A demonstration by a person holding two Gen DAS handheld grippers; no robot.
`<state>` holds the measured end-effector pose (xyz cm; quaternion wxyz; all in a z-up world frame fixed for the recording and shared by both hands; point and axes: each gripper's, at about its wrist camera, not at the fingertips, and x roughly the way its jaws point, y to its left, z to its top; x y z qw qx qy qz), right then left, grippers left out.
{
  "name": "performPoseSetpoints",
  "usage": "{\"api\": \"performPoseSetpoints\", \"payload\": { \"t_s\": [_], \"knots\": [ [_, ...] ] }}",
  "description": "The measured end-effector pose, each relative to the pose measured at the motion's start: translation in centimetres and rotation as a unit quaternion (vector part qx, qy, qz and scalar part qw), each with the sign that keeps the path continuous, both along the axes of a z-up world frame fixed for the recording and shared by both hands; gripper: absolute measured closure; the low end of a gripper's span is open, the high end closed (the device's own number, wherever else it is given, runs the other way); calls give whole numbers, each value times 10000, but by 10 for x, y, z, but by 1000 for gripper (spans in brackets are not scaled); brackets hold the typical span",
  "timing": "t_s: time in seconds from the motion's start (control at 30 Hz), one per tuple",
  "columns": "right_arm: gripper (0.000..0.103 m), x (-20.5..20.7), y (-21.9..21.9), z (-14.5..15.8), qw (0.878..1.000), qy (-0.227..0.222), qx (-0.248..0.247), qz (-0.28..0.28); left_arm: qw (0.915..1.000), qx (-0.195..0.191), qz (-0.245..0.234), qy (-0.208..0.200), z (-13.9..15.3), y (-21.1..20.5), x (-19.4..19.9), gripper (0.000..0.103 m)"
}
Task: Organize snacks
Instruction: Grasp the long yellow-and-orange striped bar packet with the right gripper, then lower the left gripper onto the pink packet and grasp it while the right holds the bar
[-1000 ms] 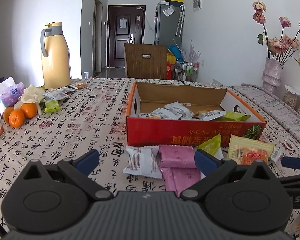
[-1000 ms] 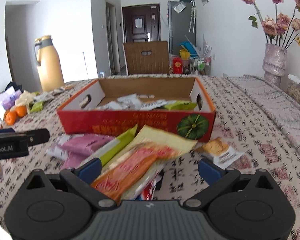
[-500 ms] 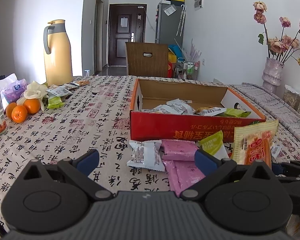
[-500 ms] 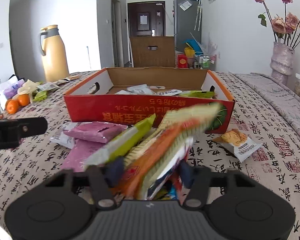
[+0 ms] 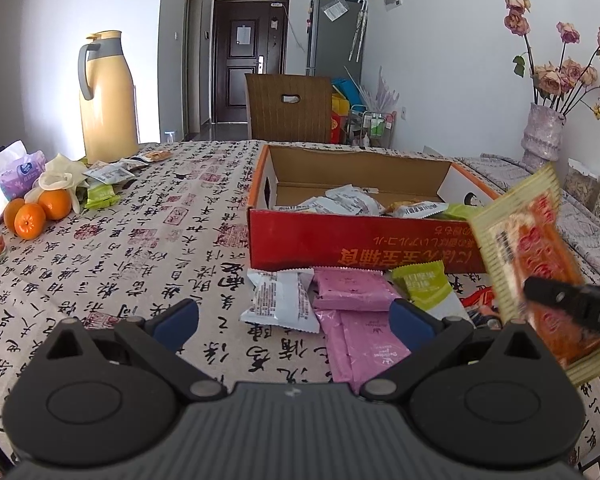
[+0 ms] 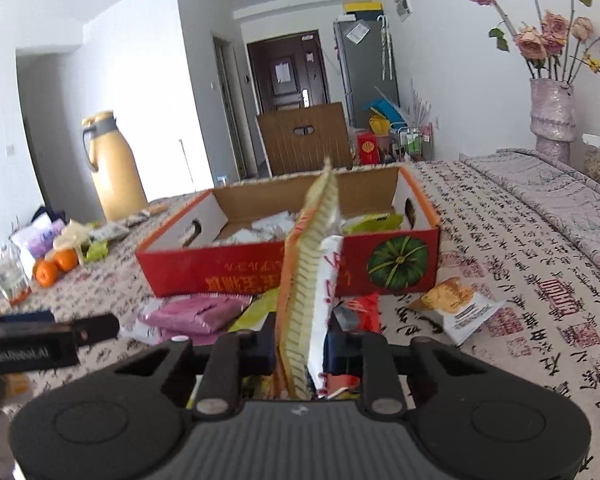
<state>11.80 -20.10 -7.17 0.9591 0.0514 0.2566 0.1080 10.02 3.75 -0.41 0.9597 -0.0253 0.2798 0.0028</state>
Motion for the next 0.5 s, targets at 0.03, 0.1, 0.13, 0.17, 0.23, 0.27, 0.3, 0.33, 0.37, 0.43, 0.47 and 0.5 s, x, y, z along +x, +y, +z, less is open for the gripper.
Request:
{"api": "performPoseSetpoints", "payload": {
  "t_s": [0.03, 0.1, 0.13, 0.17, 0.23, 0.27, 0.3, 0.33, 0.37, 0.43, 0.47, 0.5],
  "knots": [
    [84, 0, -4, 2, 10000, -27, 44, -35, 10000, 1, -7, 24, -1, -1, 1, 0],
    [84, 0, -13, 4, 9998, -59, 138, -113, 10000, 11, -17, 86, -3, -4, 4, 0],
    [84, 0, -18, 5, 9997, -78, 184, -152, 9999, 14, -29, 115, -4, -6, 6, 0],
    [84, 0, -28, 7, 9993, -121, 241, -253, 9999, 22, -42, 149, -5, -7, 8, 0],
    [84, 0, -32, 7, 9991, -141, 266, -304, 9997, 53, -63, 214, -8, -12, 11, 0],
    [84, 1, -37, 8, 9988, -163, 293, -364, 9996, 72, -81, 247, -9, -15, 13, 0],
    [84, 1, -42, 9, 9984, -186, 330, -429, 9995, 88, -97, 279, -10, -18, 14, 0],
    [84, 1, -48, 10, 9979, -212, 360, -494, 9994, 103, -113, 320, -12, -21, 17, 0],
    [84, 1, -58, 11, 9971, -254, 406, -592, 9992, 111, -114, 359, -13, -23, 19, 0],
    [84, 1, -62, 12, 9966, -270, 426, -645, 9988, 115, -80, 470, -17, -28, 24, 0],
    [84, 2, -67, 12, 9962, -282, 443, -696, 9986, 112, -58, 522, -19, -31, 26, 0],
    [84, 2, -71, 11, 9958, -287, 460, -740, 9983, 111, -33, 564, -20, -33, 28, 0]
  ]
}}
